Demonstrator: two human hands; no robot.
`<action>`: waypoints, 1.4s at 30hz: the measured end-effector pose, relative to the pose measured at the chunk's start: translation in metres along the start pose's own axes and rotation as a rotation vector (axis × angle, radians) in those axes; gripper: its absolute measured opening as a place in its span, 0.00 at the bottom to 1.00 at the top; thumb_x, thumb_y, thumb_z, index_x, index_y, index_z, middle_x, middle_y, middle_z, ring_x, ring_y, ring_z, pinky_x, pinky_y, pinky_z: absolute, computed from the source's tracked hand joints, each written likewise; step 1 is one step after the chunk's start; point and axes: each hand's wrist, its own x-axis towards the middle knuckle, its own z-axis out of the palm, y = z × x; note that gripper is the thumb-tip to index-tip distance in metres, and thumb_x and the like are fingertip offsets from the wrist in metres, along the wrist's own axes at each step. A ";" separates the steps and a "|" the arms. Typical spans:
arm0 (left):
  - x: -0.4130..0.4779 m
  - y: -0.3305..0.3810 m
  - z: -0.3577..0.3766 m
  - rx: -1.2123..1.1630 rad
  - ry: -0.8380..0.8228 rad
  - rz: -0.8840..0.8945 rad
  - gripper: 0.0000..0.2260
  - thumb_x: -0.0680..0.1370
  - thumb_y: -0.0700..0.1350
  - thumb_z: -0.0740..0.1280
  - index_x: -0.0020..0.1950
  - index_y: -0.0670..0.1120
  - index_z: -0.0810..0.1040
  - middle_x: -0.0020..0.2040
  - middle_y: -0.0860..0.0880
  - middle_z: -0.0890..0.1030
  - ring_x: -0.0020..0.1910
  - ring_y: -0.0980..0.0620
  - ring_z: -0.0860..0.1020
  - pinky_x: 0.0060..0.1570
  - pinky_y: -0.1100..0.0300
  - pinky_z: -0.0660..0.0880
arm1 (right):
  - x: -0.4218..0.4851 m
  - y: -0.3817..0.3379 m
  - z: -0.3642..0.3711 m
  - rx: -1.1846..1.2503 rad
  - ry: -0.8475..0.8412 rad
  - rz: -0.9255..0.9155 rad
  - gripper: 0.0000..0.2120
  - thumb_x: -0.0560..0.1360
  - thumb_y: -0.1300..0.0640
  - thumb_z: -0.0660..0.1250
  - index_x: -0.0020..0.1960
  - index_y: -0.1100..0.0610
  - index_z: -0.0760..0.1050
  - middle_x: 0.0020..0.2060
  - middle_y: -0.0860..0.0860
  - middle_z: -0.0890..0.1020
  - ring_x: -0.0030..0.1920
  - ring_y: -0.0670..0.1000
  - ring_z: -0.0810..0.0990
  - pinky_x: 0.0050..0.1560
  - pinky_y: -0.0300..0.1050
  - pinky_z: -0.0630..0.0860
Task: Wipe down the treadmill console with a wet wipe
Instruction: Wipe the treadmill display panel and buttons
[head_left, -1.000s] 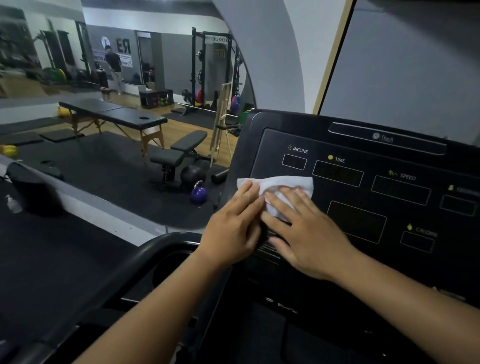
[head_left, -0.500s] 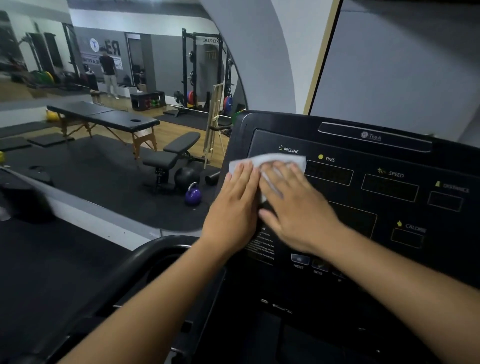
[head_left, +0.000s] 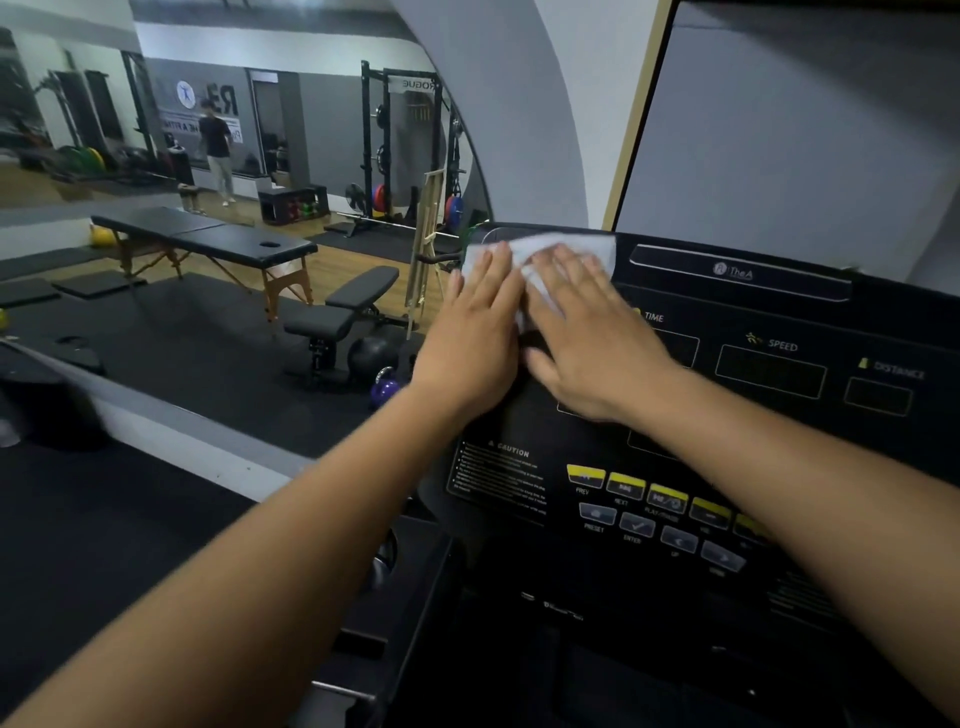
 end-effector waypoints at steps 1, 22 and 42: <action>-0.022 -0.001 0.008 -0.016 0.012 0.013 0.29 0.78 0.43 0.52 0.79 0.43 0.53 0.80 0.41 0.52 0.79 0.45 0.47 0.77 0.44 0.46 | -0.013 -0.008 0.007 0.001 0.003 -0.033 0.35 0.78 0.42 0.50 0.78 0.61 0.50 0.78 0.60 0.51 0.78 0.59 0.45 0.76 0.56 0.44; -0.140 0.006 0.049 0.099 -0.151 -0.046 0.30 0.82 0.54 0.47 0.79 0.36 0.47 0.79 0.35 0.45 0.78 0.35 0.41 0.75 0.38 0.50 | -0.069 -0.051 0.049 0.078 -0.042 -0.198 0.35 0.76 0.41 0.53 0.74 0.64 0.62 0.74 0.60 0.65 0.76 0.60 0.58 0.74 0.58 0.54; -0.146 0.021 0.052 -0.100 -0.030 -0.069 0.30 0.80 0.54 0.57 0.78 0.40 0.59 0.80 0.43 0.53 0.80 0.47 0.47 0.76 0.47 0.49 | -0.057 -0.034 0.043 0.146 -0.011 -0.363 0.23 0.77 0.51 0.56 0.68 0.61 0.71 0.72 0.58 0.69 0.74 0.59 0.62 0.74 0.57 0.57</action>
